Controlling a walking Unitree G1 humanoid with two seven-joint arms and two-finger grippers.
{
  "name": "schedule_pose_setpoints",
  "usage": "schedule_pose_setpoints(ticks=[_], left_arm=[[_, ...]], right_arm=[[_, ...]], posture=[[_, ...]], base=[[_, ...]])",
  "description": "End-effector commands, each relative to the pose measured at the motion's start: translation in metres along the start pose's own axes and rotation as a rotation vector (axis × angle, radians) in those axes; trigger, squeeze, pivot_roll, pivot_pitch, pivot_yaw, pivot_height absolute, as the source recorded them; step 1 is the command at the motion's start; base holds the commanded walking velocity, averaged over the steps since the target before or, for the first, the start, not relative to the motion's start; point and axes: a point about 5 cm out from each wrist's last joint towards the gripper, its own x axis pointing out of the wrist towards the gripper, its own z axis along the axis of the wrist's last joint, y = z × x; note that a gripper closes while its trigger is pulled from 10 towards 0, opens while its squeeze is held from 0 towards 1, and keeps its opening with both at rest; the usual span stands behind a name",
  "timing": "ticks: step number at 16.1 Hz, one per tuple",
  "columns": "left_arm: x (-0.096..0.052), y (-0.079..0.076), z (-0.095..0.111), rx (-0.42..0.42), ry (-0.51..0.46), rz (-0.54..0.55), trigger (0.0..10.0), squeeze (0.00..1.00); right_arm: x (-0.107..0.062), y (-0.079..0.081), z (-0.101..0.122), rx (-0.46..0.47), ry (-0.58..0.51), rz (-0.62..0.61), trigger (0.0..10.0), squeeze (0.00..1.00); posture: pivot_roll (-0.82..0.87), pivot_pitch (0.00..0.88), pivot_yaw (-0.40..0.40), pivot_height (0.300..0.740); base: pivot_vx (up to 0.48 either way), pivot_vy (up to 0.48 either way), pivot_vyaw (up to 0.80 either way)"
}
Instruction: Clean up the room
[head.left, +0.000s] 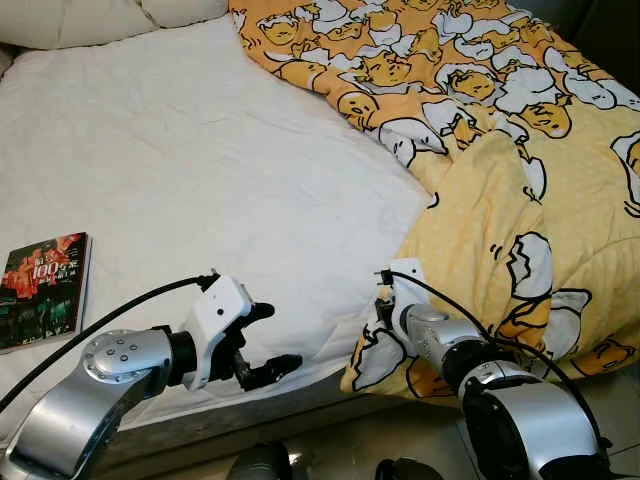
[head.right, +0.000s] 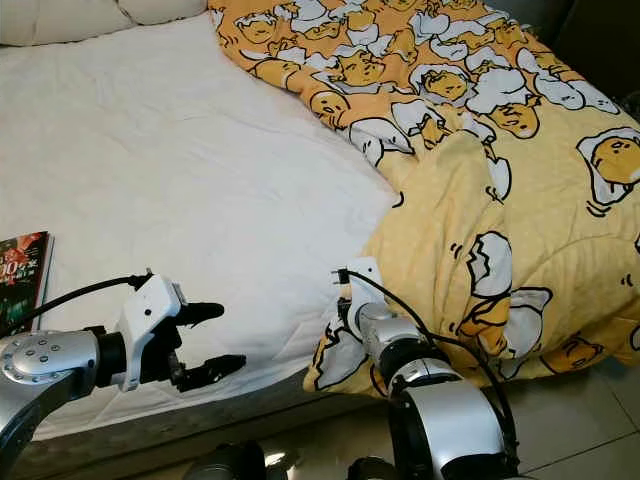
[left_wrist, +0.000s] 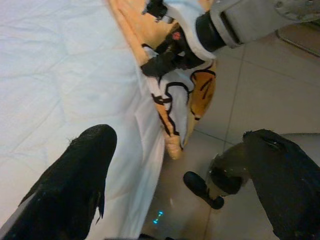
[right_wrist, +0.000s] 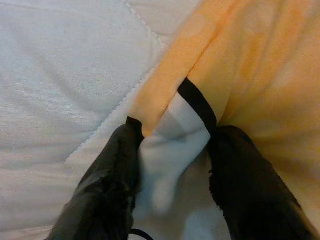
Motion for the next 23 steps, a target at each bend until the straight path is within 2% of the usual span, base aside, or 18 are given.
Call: schedule_pose_setpoints(ticks=[1,11,14,16,17,19,21,23], left_arm=[[-0.002,-0.004,0.001,0.011,0.007,-0.016,10.0,0.0],[0.002,-0.001,0.002,0.023,0.001,-0.026,10.0,0.0],[0.004,0.0,0.002,0.025,0.0,-0.034,10.0,0.0],[0.006,-0.002,0.002,0.022,-0.005,-0.048,10.0,0.0],[0.008,-0.004,0.002,0.019,-0.007,-0.056,10.0,0.0],[0.011,-0.008,0.003,0.014,-0.013,-0.076,10.0,0.0],[0.012,-0.011,0.003,0.009,-0.012,-0.098,10.0,0.0],[0.012,-0.014,0.001,0.004,-0.006,-0.121,10.0,0.0]], right_arm=[[0.001,0.003,-0.007,0.004,0.024,0.019,0.0,0.0],[0.0,0.0,-0.01,-0.007,0.003,0.111,0.0,0.0],[-0.002,0.006,-0.008,-0.063,-0.026,0.279,0.0,0.0],[-0.011,0.016,-0.019,-0.237,-0.044,0.638,0.0,0.0],[-0.018,0.014,-0.031,-0.337,-0.027,0.778,0.0,0.0],[-0.038,0.002,-0.056,-0.465,0.031,1.012,0.0,0.0],[-0.062,-0.011,-0.073,-0.563,0.1,1.161,0.0,0.0],[-0.081,-0.024,-0.085,-0.626,0.165,1.229,0.0,0.0]], posture=[[0.13,0.132,0.055,0.74],[0.09,0.064,0.062,0.74],[0.08,0.063,0.073,0.74],[0.06,0.075,0.08,0.74],[0.06,0.077,0.081,0.74],[0.06,0.087,0.083,0.74],[0.06,0.086,0.086,0.74],[0.05,0.081,0.086,0.74]], base=[[0.0,0.0,0.0],[0.0,0.0,0.0],[0.0,0.0,0.0],[0.0,0.0,0.0],[0.0,0.0,0.0],[0.0,0.0,0.0],[0.0,0.0,0.0],[0.0,0.0,0.0]])
